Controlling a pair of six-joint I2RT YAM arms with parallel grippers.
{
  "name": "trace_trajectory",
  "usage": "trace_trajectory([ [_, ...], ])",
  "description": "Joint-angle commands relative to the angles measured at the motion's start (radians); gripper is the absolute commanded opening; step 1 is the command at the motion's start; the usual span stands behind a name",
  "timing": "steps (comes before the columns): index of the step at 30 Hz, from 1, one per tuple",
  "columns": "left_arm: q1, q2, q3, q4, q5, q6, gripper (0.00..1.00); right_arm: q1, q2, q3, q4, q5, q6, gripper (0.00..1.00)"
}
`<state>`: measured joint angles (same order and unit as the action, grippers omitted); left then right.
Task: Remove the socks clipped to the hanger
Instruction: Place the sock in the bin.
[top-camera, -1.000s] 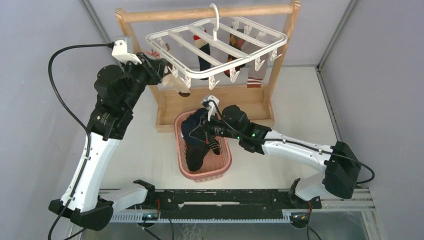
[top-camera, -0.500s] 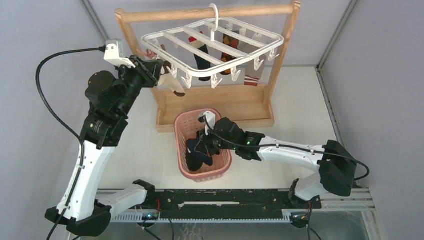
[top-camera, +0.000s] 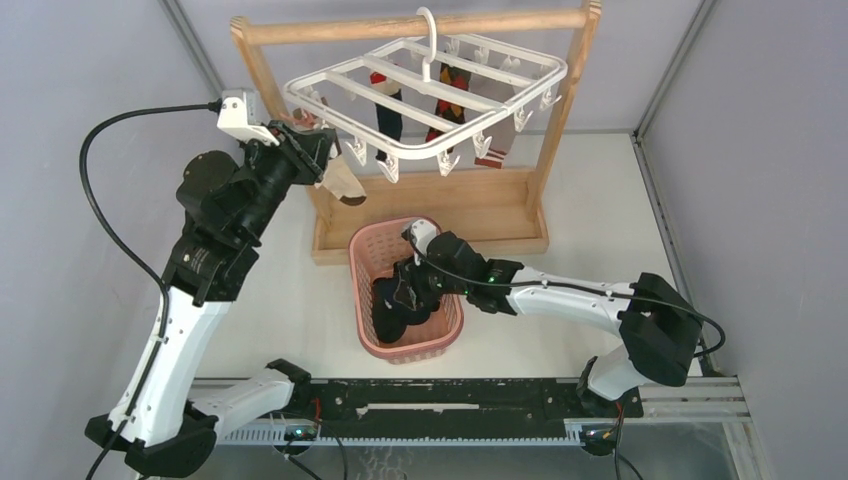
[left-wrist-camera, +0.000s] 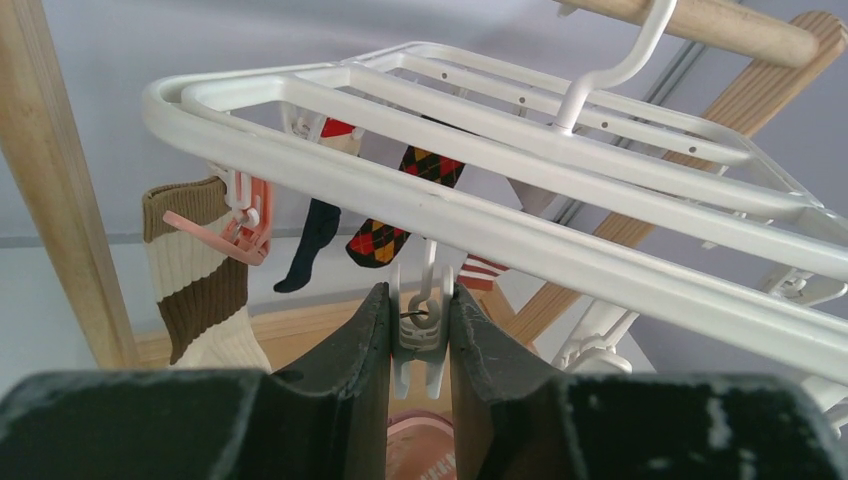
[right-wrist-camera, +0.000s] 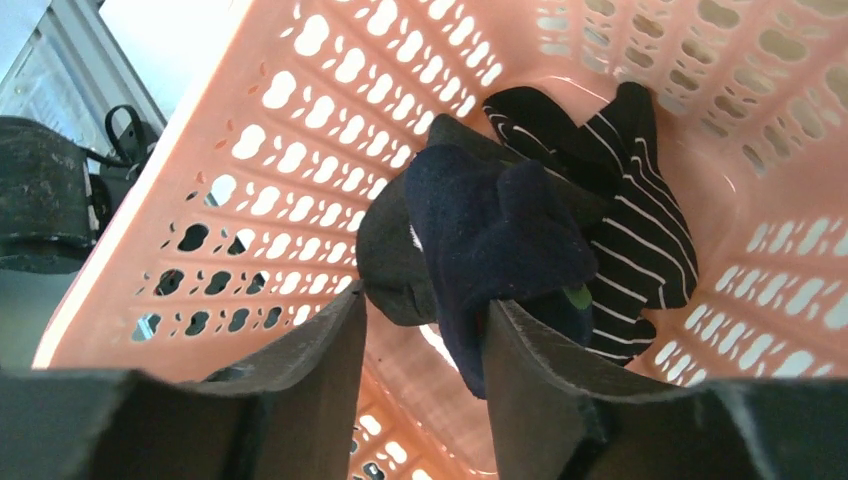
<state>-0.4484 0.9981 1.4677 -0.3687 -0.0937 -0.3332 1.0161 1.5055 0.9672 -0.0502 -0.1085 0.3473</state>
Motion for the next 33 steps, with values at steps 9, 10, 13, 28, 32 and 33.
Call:
trace_trajectory([
  [9, -0.031, -0.056, -0.001, 0.016, -0.051, -0.005, 0.19, -0.015, -0.069, 0.011, -0.068, 0.078, -0.03, 0.74],
  [10, -0.033, -0.056, 0.001, 0.014, -0.051, -0.006, 0.19, -0.015, -0.08, 0.011, -0.072, 0.082, -0.034, 0.75],
  [13, -0.039, -0.056, 0.003, 0.007, -0.053, -0.006, 0.2, -0.012, -0.115, 0.011, -0.079, 0.093, -0.046, 0.75],
  [28, -0.062, -0.064, -0.021, -0.007, -0.051, -0.009, 0.49, -0.014, -0.273, 0.011, -0.098, 0.109, -0.075, 0.76],
  [32, -0.062, -0.063, -0.026, -0.007, -0.054, -0.004, 0.56, -0.02, -0.333, 0.011, -0.114, 0.145, -0.08, 0.76],
  [33, -0.062, -0.062, -0.026, -0.007, -0.054, -0.004, 0.56, -0.023, -0.353, 0.011, -0.118, 0.148, -0.08, 0.76],
])
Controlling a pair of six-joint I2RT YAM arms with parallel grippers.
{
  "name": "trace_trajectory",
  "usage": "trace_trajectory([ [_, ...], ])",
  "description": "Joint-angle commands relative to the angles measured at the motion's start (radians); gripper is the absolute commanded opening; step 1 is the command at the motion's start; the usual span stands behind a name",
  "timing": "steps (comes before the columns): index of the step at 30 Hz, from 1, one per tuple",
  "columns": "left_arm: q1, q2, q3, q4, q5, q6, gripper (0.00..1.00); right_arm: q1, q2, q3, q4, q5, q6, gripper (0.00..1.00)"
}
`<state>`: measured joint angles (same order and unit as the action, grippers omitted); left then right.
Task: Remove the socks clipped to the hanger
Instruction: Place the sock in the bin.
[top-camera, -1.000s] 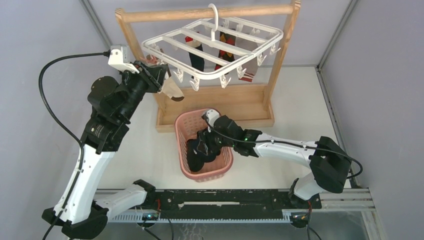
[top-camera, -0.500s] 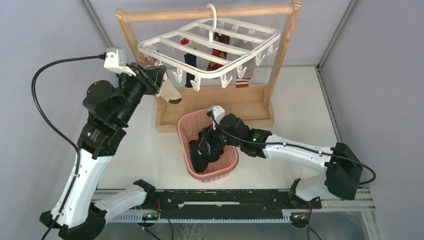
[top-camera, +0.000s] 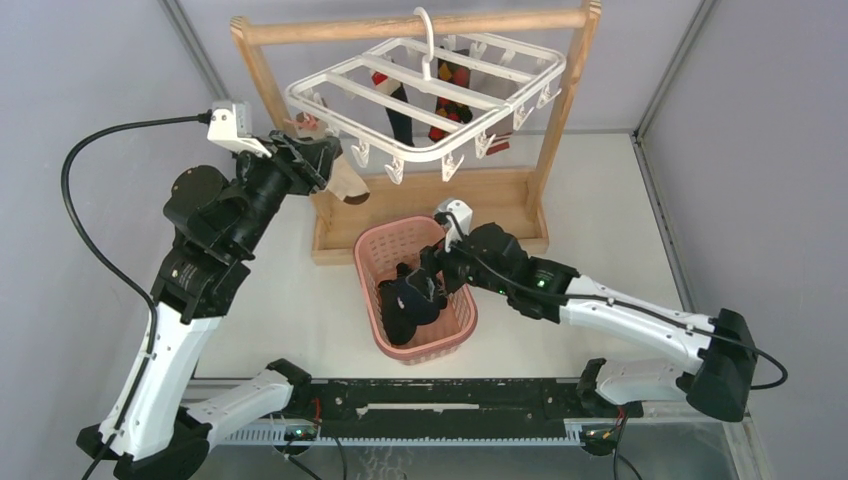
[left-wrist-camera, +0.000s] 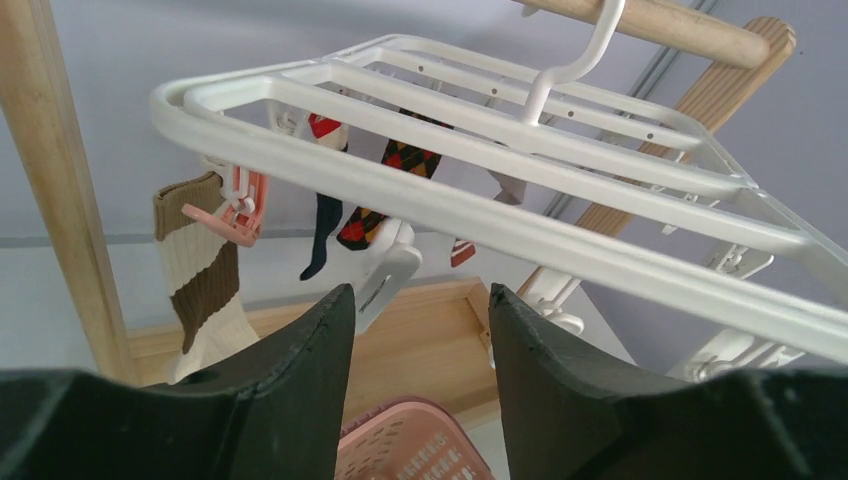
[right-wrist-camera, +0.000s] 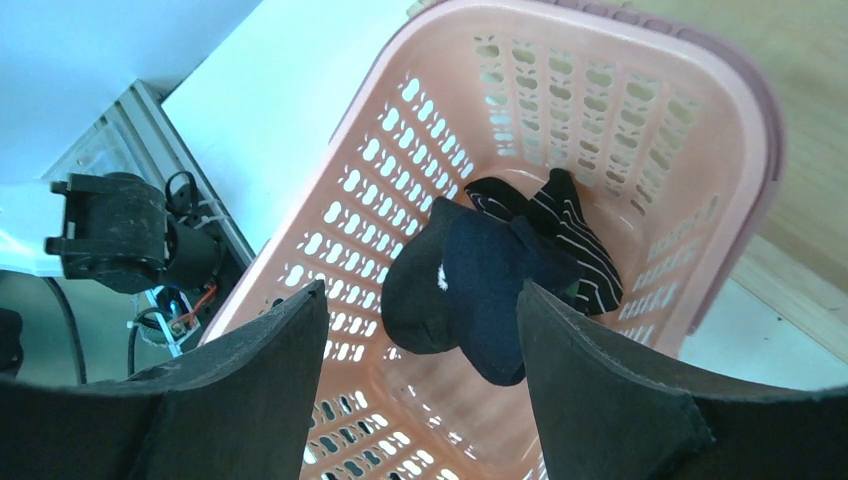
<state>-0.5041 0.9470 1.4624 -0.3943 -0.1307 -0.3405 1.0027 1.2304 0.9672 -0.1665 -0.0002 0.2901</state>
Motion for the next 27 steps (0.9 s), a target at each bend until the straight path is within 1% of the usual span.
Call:
trace_trajectory([
  [1, -0.006, -0.011, -0.022, 0.018, -0.018, 0.005, 0.57, -0.011, -0.098, 0.011, -0.003, 0.041, -0.022, 0.76],
  [8, -0.007, -0.013, -0.026, 0.018, -0.02, 0.006, 0.6, -0.019, -0.278, 0.042, -0.002, 0.066, -0.022, 0.77],
  [13, -0.006, -0.007, -0.025, 0.02, -0.021, 0.006, 0.6, -0.019, -0.357, 0.09, 0.045, 0.077, -0.025, 0.77],
  [18, -0.007, 0.019, -0.008, 0.021, -0.014, 0.009, 0.61, -0.019, -0.356, 0.189, 0.058, 0.091, -0.046, 0.77],
  [27, -0.019, 0.06, 0.018, 0.021, 0.006, 0.011, 0.6, -0.019, -0.275, 0.361, 0.053, 0.093, -0.102, 0.77],
])
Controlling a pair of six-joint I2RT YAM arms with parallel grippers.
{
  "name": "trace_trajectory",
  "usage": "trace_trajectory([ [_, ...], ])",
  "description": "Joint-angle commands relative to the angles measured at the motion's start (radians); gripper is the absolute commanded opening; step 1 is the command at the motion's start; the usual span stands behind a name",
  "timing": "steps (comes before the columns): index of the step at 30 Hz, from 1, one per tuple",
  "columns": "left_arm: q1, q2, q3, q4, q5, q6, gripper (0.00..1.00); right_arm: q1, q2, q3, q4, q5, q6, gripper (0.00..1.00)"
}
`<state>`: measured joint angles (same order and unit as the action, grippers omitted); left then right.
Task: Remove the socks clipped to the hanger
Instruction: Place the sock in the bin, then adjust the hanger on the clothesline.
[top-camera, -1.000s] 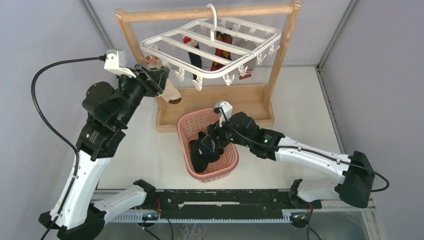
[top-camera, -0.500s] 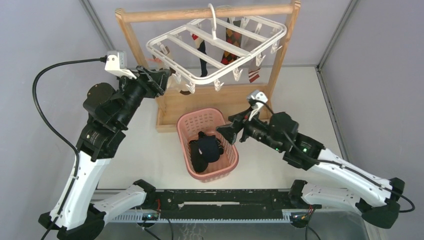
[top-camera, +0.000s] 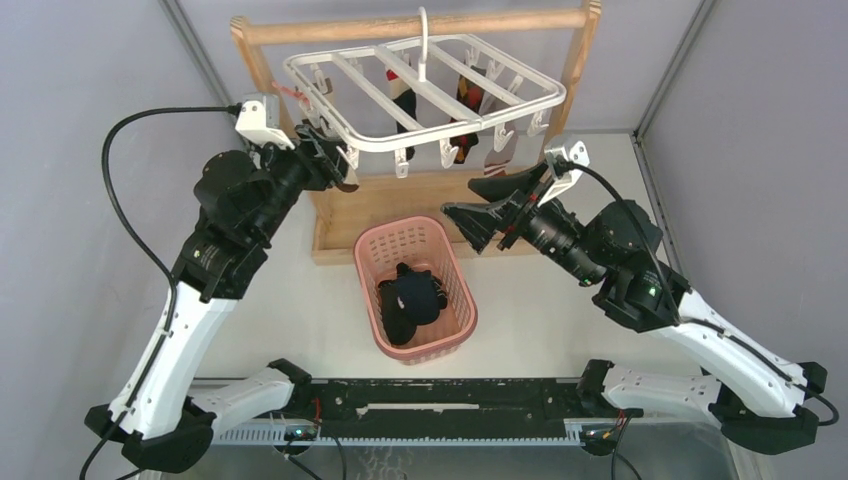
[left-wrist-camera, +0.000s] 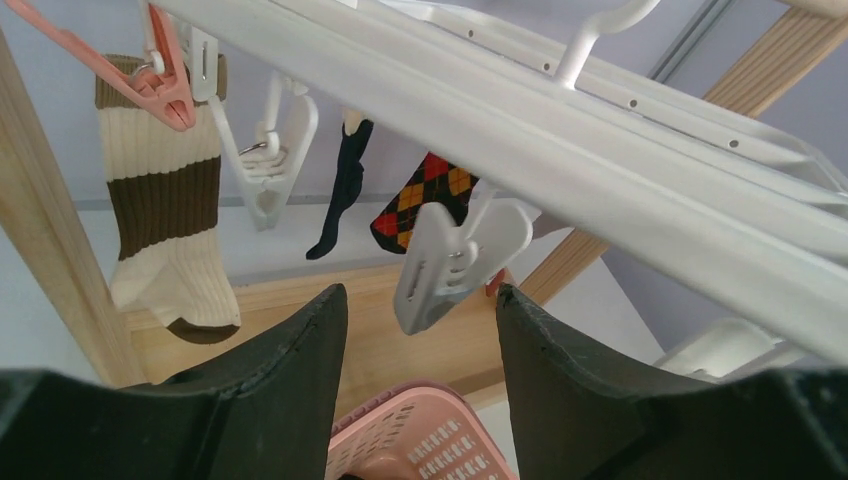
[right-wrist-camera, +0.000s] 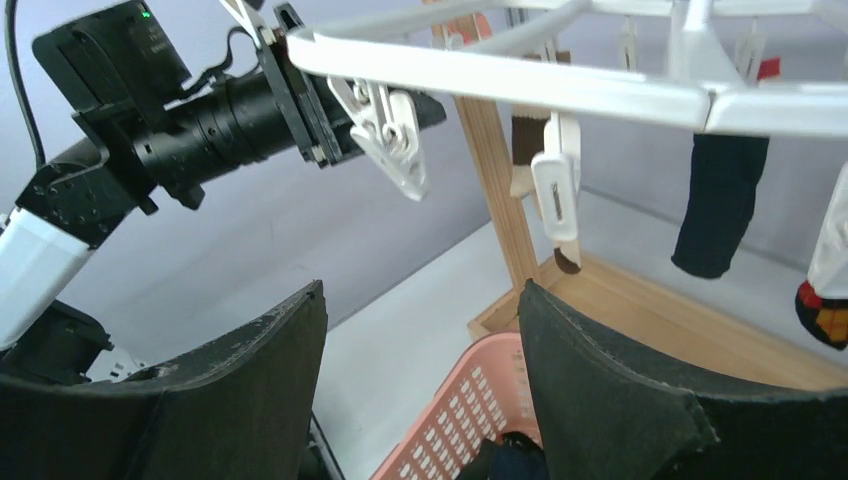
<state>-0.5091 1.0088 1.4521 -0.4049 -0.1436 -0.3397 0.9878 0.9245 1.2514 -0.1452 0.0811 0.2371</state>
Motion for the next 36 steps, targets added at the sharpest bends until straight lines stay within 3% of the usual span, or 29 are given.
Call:
trace_trajectory([
  [1, -0.015, 0.001, 0.03, 0.032, 0.019, 0.011, 0.61, -0.005, 0.042, 0.094, 0.032, 0.011, -0.054, 0.77],
  [18, -0.06, 0.013, 0.052, 0.038, 0.024, 0.025, 0.57, 0.063, 0.26, 0.301, 0.023, 0.077, -0.126, 0.77],
  [36, -0.076, -0.018, 0.029, 0.036, 0.023, 0.031, 0.54, 0.095, 0.329, 0.338, 0.088, 0.18, -0.133, 0.77],
])
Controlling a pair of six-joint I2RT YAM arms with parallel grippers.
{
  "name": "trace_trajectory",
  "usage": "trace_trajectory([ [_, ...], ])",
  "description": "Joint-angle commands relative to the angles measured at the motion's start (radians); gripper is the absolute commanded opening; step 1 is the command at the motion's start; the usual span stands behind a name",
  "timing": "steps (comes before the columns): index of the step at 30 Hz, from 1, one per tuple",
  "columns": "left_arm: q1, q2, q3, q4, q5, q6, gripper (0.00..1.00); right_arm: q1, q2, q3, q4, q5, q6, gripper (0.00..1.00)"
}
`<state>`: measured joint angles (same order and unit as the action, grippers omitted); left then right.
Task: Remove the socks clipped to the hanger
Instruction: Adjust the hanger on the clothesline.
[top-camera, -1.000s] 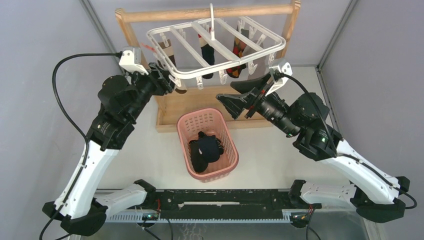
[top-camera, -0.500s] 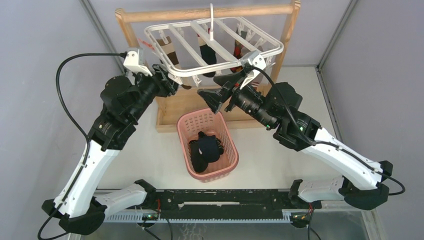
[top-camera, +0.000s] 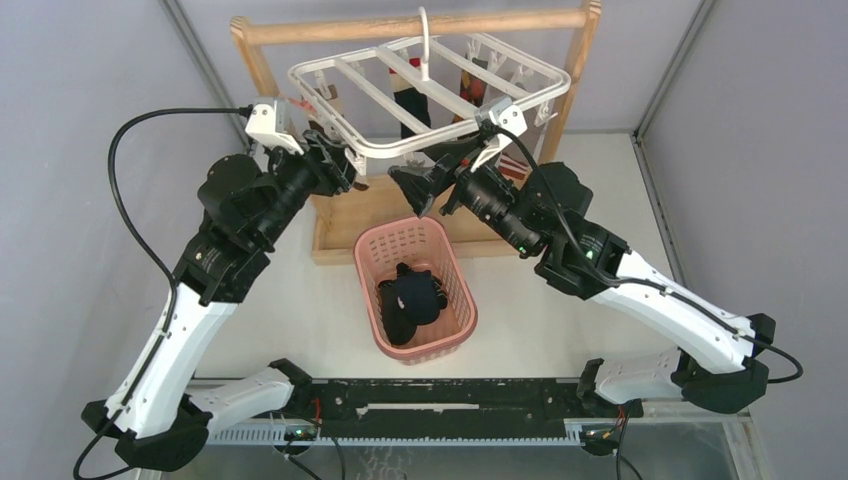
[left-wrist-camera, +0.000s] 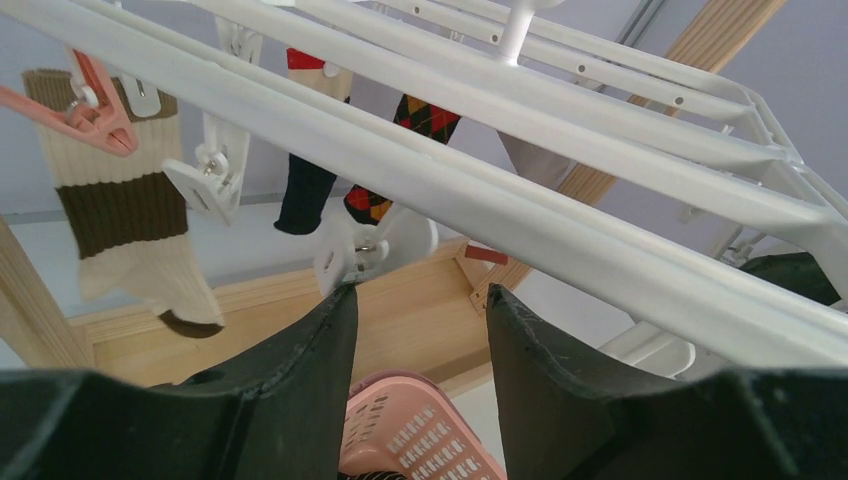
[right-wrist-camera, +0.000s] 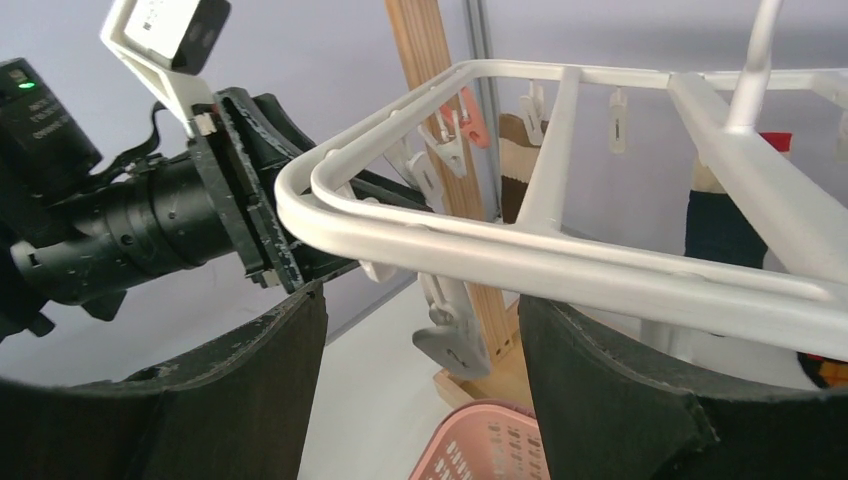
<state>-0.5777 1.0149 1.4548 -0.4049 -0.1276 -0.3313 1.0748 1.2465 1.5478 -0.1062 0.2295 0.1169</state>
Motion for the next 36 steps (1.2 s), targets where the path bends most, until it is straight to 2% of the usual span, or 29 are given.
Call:
trace_trajectory([
  [1, -0.008, -0.024, 0.026, 0.037, 0.008, 0.023, 0.54, 0.009, 0.011, 0.043, 0.053, 0.035, -0.014, 0.77],
  [5, -0.009, -0.026, 0.026, 0.035, 0.01, 0.024, 0.54, 0.008, 0.02, 0.044, 0.061, 0.051, -0.014, 0.75],
  [8, -0.011, -0.029, 0.023, 0.032, 0.012, 0.025, 0.53, 0.007, 0.022, 0.041, 0.071, 0.058, -0.016, 0.7],
  [22, -0.012, -0.094, -0.037, 0.018, -0.009, 0.023, 0.53, -0.045, 0.026, 0.028, 0.097, 0.022, 0.004, 0.32],
  [36, -0.013, -0.161, -0.085, -0.005, -0.061, 0.033, 0.53, -0.138, -0.052, -0.061, 0.125, -0.015, 0.059, 0.27],
])
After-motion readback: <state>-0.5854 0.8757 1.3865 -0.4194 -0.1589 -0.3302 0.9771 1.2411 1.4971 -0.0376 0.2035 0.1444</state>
